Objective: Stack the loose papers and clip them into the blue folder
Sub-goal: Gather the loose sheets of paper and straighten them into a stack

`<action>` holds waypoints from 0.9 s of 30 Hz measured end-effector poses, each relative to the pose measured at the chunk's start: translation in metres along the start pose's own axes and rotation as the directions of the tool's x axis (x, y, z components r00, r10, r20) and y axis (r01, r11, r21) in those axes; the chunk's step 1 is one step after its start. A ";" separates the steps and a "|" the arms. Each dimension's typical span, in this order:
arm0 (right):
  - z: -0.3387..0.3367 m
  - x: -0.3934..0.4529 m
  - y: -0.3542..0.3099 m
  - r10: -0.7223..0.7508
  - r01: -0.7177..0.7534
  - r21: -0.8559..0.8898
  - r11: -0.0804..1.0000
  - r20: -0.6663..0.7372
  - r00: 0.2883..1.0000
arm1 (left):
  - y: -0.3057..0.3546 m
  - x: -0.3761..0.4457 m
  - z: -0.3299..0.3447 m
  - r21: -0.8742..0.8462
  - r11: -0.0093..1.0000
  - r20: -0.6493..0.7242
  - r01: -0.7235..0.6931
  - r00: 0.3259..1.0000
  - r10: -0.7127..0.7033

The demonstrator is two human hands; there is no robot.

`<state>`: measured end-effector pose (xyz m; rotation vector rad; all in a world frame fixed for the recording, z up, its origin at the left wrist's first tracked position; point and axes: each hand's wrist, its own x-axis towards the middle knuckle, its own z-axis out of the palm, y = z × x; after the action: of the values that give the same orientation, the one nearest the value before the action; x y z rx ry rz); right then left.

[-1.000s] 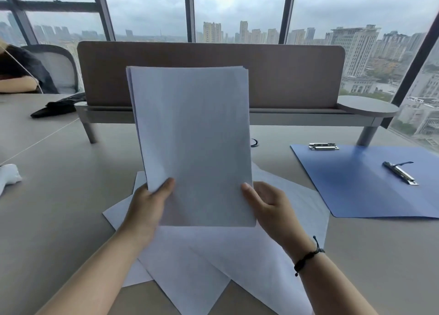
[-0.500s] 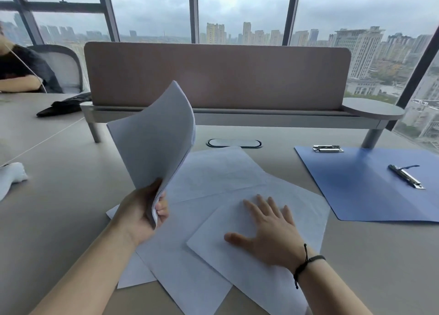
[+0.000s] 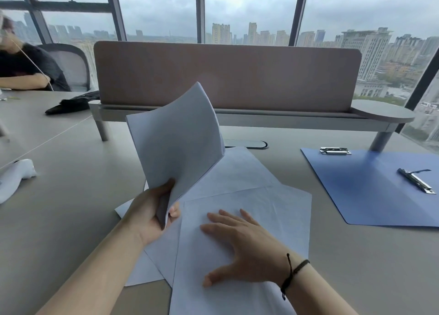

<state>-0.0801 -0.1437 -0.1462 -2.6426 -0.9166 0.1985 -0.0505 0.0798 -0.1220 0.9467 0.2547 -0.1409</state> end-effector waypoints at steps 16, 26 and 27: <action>-0.053 -0.015 0.039 0.809 0.036 0.994 -0.104 0.064 0.584 | -0.004 0.001 0.003 0.029 0.998 -0.010 -0.053 0.999 0.054; -0.047 -0.031 0.020 0.292 -0.362 0.859 0.362 0.264 0.919 | -0.003 0.004 -0.004 0.084 0.996 -0.029 0.012 1.000 -0.010; -0.048 -0.033 0.019 0.215 -0.319 0.884 0.342 0.257 0.942 | -0.003 0.003 -0.005 0.098 0.995 -0.039 0.017 0.999 -0.014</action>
<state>-0.0832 -0.1908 -0.1078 -1.6468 -0.1876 0.7022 -0.0489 0.0824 -0.1278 1.0464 0.2929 -0.1506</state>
